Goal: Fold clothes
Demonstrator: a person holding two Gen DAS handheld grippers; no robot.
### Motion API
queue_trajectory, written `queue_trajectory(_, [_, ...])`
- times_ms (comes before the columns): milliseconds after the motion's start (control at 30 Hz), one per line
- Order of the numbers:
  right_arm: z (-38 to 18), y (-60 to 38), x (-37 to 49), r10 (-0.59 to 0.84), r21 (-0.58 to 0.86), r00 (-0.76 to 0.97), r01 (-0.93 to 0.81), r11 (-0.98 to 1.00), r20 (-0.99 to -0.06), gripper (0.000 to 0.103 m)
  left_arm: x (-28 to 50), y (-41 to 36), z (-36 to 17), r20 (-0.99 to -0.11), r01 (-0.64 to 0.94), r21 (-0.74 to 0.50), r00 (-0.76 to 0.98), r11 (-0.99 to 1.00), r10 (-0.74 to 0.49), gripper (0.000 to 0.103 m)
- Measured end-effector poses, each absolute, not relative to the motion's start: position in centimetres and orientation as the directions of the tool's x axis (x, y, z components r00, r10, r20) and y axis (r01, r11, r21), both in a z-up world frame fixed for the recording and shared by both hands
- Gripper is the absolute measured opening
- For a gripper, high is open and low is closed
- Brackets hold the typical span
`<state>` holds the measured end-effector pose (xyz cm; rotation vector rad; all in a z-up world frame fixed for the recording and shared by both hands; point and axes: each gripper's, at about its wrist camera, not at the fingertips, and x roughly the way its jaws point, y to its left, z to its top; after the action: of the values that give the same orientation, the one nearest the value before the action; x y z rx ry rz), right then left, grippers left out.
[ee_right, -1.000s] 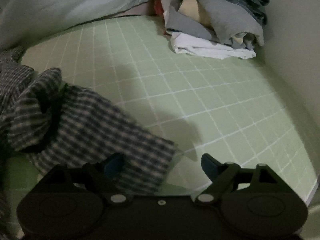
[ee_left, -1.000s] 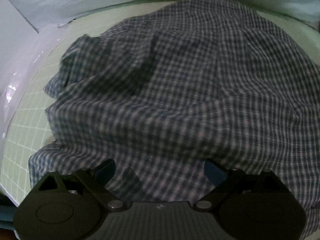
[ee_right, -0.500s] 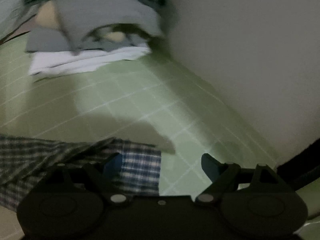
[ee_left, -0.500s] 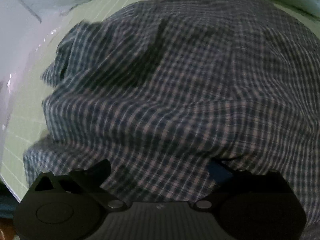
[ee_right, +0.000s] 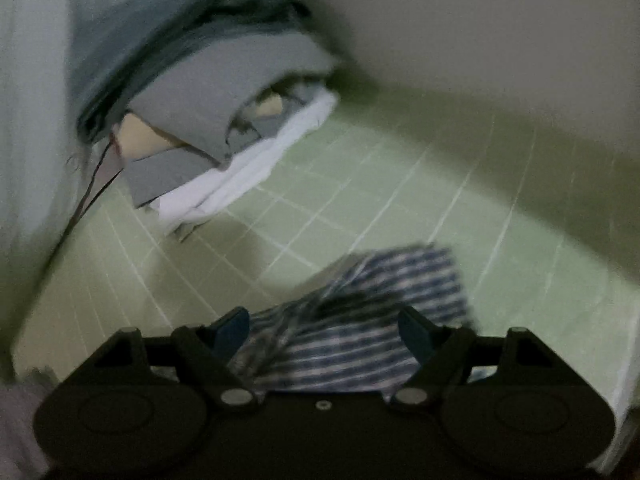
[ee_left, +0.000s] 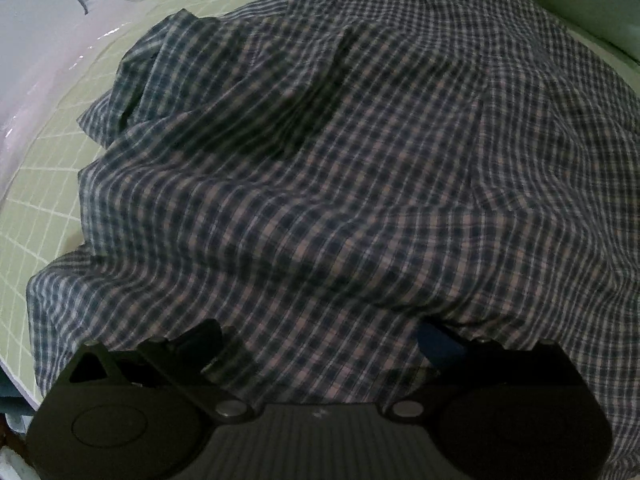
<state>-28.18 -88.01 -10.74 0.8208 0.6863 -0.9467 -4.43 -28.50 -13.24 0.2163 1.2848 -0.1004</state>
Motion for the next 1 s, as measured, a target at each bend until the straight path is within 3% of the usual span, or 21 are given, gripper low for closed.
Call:
queue_trajectory(67, [-11.1, -88.4, -27.2, -0.404, 0.31, 0.424, 0.896, 0.317, -0.811, 0.075, -4.1, -28.6, -13.2, -0.96, 0.195, 0.096, 0.278, 0.976, 0.039, 0.103])
queue_trajectory(133, [-11.4, -88.9, -26.1, -0.4, 0.298, 0.407, 0.903, 0.308, -0.821, 0.058, -3.7, -28.3, -13.2, -0.962, 0.189, 0.081, 0.273, 0.979, 0.027, 0.103])
queue_trajectory(233, [-11.2, -89.4, -24.7, -0.404, 0.247, 0.378, 0.908, 0.339, -0.833, 0.026, -3.2, -27.5, -13.4, -0.964, 0.172, 0.054, 0.265, 0.984, 0.007, 0.103])
queue_trajectory(267, [-11.1, -89.5, -24.4, -0.399, 0.242, 0.378, 0.905, 0.351, -0.835, 0.011, -3.1, -27.1, -13.4, -0.965, 0.166, 0.045, 0.262, 0.985, 0.0, 0.103])
queue_trajectory(333, [-11.1, -89.9, -24.2, -0.387, 0.262, 0.408, 0.888, 0.378, -0.827, 0.005, -2.7, -26.4, -13.4, -0.966, 0.154, 0.028, 0.258, 0.988, -0.013, 0.103])
queue_trajectory(433, [-9.2, -89.9, -23.9, -0.425, 0.261, 0.47, 0.848, 0.462, -0.774, 0.004, -2.6, -26.1, -13.4, -0.966, 0.155, 0.021, 0.258, 0.988, -0.02, 0.103])
queue_trajectory(667, [-1.0, -85.9, -29.1, -0.569, 0.355, 0.626, 0.776, 0.522, -0.534, 0.003, -1.7, -24.2, -13.6, -0.964, 0.152, 0.014, 0.263, 0.988, -0.027, 0.103])
queue_trajectory(867, [-9.4, -84.9, -32.6, -0.472, 0.287, 0.421, 0.899, 0.331, -0.774, 0.008, -1.2, -23.8, -13.6, -0.965, 0.159, 0.014, 0.26, 0.987, -0.028, 0.103])
queue_trajectory(933, [-11.2, -84.7, -33.4, -0.435, 0.296, 0.397, 0.913, 0.282, -0.808, 0.015, -1.4, -24.0, -13.6, -0.966, 0.155, 0.017, 0.256, 0.988, -0.024, 0.103])
queue_trajectory(1000, [-11.3, -84.5, -33.3, -0.456, 0.287, 0.388, 0.917, 0.277, -0.801, 0.039, -0.9, -25.0, -14.0, -0.968, 0.153, 0.021, 0.252, 0.988, -0.019, 0.103])
